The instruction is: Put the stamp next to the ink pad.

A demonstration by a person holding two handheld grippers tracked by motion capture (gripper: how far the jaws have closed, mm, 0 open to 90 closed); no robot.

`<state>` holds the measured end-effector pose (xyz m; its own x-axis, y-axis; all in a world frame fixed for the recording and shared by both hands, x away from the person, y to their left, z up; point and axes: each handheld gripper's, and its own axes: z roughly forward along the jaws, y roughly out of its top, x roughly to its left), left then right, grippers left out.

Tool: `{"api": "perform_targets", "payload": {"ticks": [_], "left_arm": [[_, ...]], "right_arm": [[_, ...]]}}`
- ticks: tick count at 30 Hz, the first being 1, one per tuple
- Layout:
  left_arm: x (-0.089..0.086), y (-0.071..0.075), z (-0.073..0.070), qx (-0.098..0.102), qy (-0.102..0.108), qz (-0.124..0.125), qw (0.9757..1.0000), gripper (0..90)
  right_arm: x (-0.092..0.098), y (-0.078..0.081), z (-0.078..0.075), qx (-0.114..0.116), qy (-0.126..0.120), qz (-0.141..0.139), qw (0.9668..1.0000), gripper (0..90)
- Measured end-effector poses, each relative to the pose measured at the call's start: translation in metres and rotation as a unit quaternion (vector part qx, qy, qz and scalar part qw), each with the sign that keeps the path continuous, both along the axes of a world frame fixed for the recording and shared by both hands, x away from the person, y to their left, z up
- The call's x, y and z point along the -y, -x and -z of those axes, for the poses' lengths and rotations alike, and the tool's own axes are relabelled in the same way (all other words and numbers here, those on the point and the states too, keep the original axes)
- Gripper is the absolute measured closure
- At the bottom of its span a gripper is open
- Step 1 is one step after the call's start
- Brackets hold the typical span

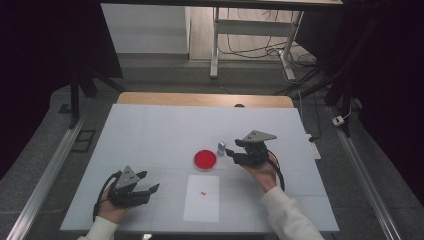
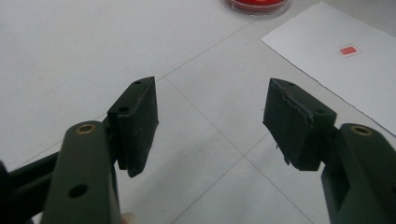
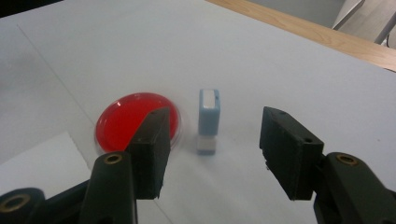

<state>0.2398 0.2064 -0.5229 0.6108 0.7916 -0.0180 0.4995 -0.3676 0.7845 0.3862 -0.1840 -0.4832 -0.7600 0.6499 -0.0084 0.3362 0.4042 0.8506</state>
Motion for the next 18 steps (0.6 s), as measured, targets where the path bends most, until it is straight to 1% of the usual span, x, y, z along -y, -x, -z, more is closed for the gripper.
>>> {"api": "perform_targets", "payload": {"ticks": [4, 7, 9, 11, 13, 18], "left_arm": [[0.003, 0.000, 0.001, 0.001, -0.003, 0.005, 1.0000, 35.2], [0.003, 0.000, 0.001, 0.001, -0.002, 0.006, 1.0000, 35.1], [0.003, 0.000, 0.000, 0.001, -0.002, 0.008, 1.0000, 35.1], [0.002, 0.000, 0.000, 0.002, -0.001, 0.008, 1.0000, 35.2], [0.002, 0.000, 0.000, 0.003, -0.001, 0.009, 1.0000, 35.2], [0.002, 0.000, 0.000, 0.002, 0.000, 0.013, 0.9999, 35.2]], "right_arm": [[0.011, 0.007, 0.000, 0.001, -0.004, 0.002, 1.0000, 42.7], [0.020, 0.014, 0.001, 0.000, -0.001, 0.002, 1.0000, 42.4], [0.026, 0.021, 0.001, 0.005, -0.003, 0.002, 1.0000, 42.5], [0.033, 0.027, 0.002, 0.009, 0.002, -0.001, 1.0000, 42.5], [0.040, 0.033, 0.002, 0.020, 0.006, 0.001, 0.9998, 42.7], [0.056, 0.047, 0.006, 0.024, 0.003, 0.006, 0.9997, 42.9]]}}
